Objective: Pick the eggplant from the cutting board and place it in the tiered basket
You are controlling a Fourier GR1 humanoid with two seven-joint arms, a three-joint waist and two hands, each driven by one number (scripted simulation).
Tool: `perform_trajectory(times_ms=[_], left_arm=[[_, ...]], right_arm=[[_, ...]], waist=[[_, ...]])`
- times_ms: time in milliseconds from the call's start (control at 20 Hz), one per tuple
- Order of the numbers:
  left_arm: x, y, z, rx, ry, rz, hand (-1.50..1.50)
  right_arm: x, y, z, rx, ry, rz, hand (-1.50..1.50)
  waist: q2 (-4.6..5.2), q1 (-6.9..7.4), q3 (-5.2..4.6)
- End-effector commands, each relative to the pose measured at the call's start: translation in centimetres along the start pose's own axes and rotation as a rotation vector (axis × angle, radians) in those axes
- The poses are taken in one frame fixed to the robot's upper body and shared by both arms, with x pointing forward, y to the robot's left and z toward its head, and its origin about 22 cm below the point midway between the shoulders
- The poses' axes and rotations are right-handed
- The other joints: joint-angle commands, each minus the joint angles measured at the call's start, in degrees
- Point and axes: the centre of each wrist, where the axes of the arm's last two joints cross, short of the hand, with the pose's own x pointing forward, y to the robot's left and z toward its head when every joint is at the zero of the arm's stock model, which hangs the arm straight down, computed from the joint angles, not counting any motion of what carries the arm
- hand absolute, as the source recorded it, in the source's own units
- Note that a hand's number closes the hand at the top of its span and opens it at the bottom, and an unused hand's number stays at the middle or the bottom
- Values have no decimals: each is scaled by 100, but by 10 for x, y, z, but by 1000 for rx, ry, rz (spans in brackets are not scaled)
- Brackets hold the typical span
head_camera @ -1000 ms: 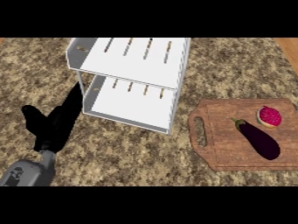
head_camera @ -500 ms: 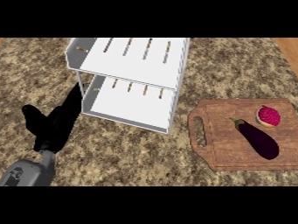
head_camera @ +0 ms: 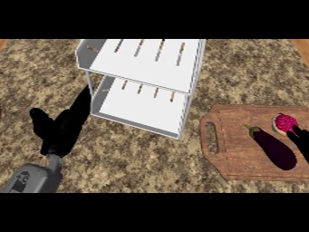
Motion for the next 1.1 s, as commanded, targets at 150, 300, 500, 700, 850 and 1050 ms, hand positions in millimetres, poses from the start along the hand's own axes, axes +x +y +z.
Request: perform_trajectory(times_ms=[150,300,500,700,850,1050], left_arm=[[10,4,-8,-8,10,-2,0],[12,-8,-16,-25,-7,-14,0],[-2,-1,-22,-16,1,-1,0],[3,-3,-18,-30,1,6,0],[1,-3,-5,-16,24,11,0],[-7,9,-22,-10,11,8,0]], right_arm=[[27,10,-8,33,111,90,-150],[24,27,-6,76,106,77,-150],[3,35,-25,98,141,100,-150],[4,46,-32,55,164,120,-150],[-14,59,-29,32,173,140,-150],[-18,75,-30,7,178,143,-150]], waist=[[6,20,8],[7,-3,9],[14,0,10],[11,8,10],[6,12,11],[13,-10,10]])
